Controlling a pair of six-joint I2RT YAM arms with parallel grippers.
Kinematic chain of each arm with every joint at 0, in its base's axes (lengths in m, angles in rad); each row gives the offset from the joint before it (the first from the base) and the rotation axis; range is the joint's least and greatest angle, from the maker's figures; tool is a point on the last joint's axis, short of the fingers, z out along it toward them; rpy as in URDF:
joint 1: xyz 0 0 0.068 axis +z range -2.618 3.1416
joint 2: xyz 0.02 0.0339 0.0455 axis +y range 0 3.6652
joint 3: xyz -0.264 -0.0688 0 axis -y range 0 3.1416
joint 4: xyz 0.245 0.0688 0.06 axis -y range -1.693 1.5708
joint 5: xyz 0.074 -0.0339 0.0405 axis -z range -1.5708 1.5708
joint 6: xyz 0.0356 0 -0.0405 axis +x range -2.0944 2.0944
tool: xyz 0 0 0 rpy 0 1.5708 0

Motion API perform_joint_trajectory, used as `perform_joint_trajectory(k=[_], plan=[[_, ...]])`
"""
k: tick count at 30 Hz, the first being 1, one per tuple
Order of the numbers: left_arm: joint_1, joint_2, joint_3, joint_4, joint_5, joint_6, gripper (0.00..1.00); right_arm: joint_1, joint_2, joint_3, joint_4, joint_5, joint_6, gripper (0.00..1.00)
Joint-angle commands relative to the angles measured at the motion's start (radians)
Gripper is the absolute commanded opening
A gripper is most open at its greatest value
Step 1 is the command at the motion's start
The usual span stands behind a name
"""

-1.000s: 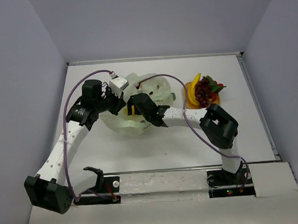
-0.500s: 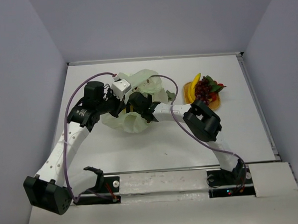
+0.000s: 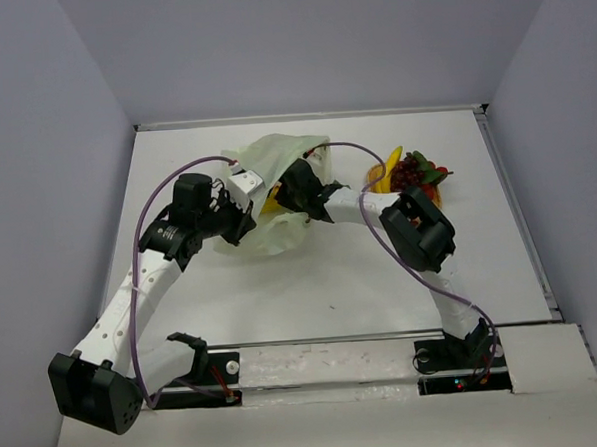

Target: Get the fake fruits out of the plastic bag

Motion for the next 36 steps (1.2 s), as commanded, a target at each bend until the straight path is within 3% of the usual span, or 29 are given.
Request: perform_joint_trajectory(k=[1,6,14,19,24,25,27,32,34,36], plan=[[-0.014,-0.028,0.001,0.030,0.047,-0.030,0.00,-0.002,0.035,0.098,0.036,-0.038,0.127,0.89],[-0.015,-0.024,0.020,0.044,0.032,-0.027,0.00,-0.002,0.115,0.212,-0.110,-0.031,0.108,0.89],[-0.015,-0.022,0.026,0.059,0.001,-0.017,0.00,-0.002,0.052,0.080,-0.135,-0.078,0.012,0.89],[-0.015,-0.010,0.032,0.075,0.006,-0.033,0.00,-0.002,0.087,0.103,-0.129,-0.031,0.014,0.62],[-0.015,-0.015,0.051,0.048,0.009,-0.039,0.00,-0.020,0.141,0.186,-0.127,0.003,0.006,0.48],[-0.015,-0.019,0.051,0.047,0.008,-0.039,0.00,-0.029,0.151,0.190,-0.127,0.006,0.008,0.40],[-0.015,-0.024,0.051,0.042,-0.002,-0.039,0.00,-0.040,0.156,0.195,-0.126,0.009,0.006,0.34],[-0.009,-0.027,0.058,0.036,-0.011,-0.053,0.00,-0.051,0.130,0.183,-0.127,0.030,-0.055,0.08],[-0.004,-0.024,0.066,0.038,-0.009,-0.057,0.00,-0.051,0.112,0.173,-0.124,0.038,-0.072,0.01],[0.008,-0.018,0.069,0.042,-0.012,-0.063,0.00,-0.051,0.086,0.163,-0.112,0.040,-0.106,0.01]])
